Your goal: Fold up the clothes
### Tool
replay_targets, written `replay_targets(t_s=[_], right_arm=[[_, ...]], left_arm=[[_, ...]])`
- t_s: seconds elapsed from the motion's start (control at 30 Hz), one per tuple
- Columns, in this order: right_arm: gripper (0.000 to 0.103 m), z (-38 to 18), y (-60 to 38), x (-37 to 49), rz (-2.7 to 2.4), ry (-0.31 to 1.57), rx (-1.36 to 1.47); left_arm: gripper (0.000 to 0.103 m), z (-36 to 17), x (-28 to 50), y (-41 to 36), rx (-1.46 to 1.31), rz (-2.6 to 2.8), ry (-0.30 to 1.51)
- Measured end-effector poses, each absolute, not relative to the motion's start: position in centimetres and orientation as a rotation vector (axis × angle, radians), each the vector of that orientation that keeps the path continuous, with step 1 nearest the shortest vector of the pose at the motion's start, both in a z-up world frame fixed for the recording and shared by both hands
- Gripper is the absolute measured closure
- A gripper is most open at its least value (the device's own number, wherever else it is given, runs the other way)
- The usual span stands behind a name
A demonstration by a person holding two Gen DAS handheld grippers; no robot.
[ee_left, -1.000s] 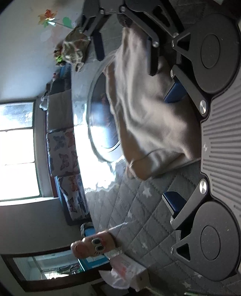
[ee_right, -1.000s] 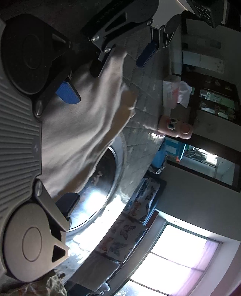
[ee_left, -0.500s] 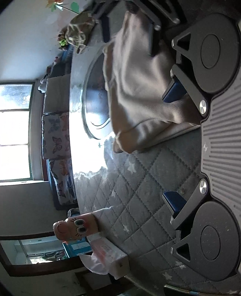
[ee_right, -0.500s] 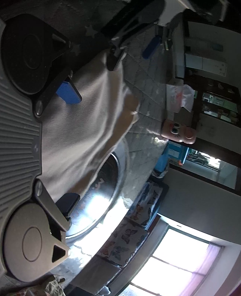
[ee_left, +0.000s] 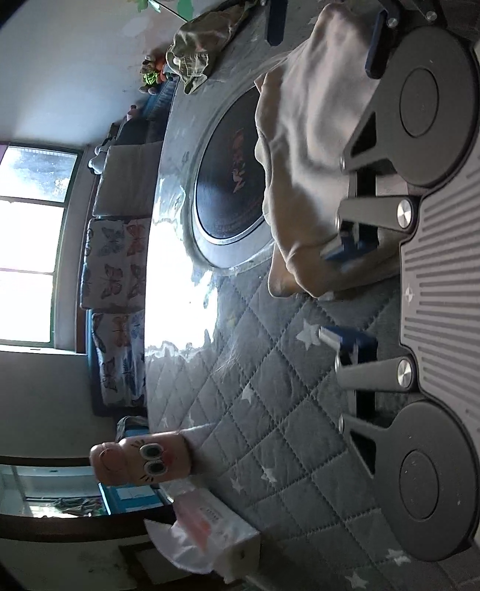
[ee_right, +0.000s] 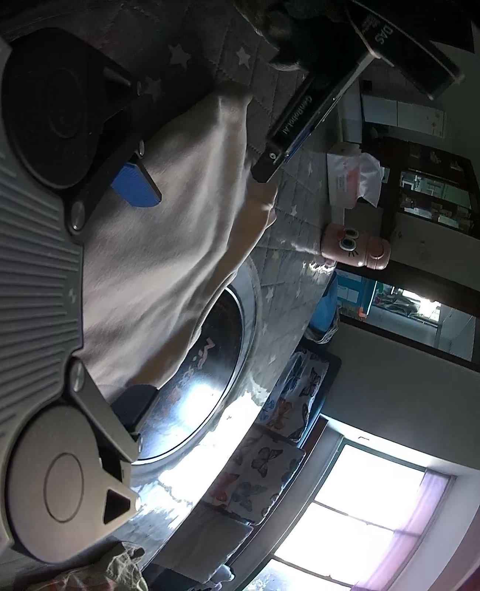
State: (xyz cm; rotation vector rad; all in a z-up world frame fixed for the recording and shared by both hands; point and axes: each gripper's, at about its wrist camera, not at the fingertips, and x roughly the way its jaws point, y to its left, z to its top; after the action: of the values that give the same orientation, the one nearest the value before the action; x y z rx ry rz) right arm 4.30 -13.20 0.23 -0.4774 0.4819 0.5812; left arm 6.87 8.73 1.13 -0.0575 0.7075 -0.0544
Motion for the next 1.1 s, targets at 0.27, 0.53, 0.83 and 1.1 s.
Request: replay_targets(t_s=[0.27,0.53,0.83,1.1], right_arm=[[0.000,-0.2,-13.5,4.7,0.581,0.502,-0.462],[0.000,-0.5,-13.9,5.0,0.585,0.520,-0.431],[0.000,-0.4,-14.0,5.2,0.587,0.529,-0.422],[0.000,-0.3,-13.8,5.2,0.582,0.527,-0.425]], left_arm=[[0.098,1.7,7.4,8.2,0.001,-0.097,0.670],[0.103,0.7,8.7,8.0,0.114,-0.060,0.651],[0.095,2.2,7.8,9.6,-0.007,-0.085,0.633],[0.068,1.3,8.4,8.2,0.006,-0.118,0.662]])
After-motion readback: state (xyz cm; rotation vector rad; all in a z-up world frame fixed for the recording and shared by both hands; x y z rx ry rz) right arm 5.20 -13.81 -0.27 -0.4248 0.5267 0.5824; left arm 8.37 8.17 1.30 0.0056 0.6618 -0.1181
